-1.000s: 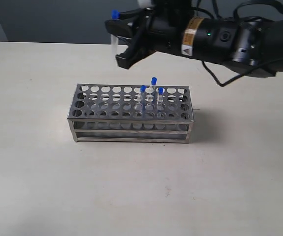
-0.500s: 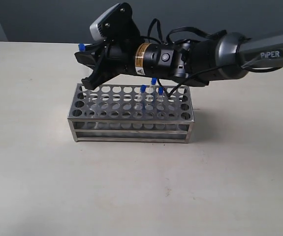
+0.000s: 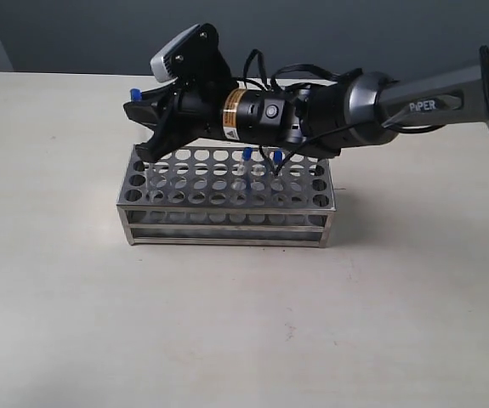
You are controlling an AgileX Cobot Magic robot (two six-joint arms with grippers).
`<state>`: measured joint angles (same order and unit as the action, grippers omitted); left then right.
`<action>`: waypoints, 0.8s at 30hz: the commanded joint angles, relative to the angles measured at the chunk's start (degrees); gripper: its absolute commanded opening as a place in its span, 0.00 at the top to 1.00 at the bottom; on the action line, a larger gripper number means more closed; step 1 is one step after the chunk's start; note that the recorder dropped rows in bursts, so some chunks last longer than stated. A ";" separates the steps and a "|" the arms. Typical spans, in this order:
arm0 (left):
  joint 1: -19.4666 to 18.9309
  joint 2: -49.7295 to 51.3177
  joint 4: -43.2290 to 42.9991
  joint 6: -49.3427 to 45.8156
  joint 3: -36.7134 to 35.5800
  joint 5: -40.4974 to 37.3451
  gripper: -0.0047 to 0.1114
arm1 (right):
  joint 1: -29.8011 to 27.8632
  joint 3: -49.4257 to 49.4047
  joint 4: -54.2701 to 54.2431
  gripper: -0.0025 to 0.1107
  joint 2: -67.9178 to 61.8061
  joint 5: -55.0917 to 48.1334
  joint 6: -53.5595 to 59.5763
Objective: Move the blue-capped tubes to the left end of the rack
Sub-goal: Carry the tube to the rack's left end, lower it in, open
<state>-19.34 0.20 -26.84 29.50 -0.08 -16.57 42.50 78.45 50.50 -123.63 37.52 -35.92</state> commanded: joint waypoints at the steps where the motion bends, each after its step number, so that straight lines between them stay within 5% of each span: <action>1: -0.07 -0.20 0.09 0.10 0.08 0.02 0.95 | -0.04 0.31 0.06 0.97 -1.74 0.62 -0.12; 10: -0.07 -0.20 0.09 0.10 0.08 0.02 0.95 | -0.04 0.60 0.06 0.64 -3.30 0.40 -0.25; 18: -0.07 -0.20 -0.01 0.10 0.08 0.02 0.95 | -0.52 0.60 0.33 0.64 0.73 -3.83 -9.74; 24: -0.07 -0.20 0.00 0.10 0.08 -0.09 0.95 | -4.15 -0.50 13.69 0.64 12.45 -12.21 -18.57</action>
<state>-19.34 0.20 -26.84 29.50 -0.08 -16.57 40.27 78.72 58.57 -116.79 27.23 -52.07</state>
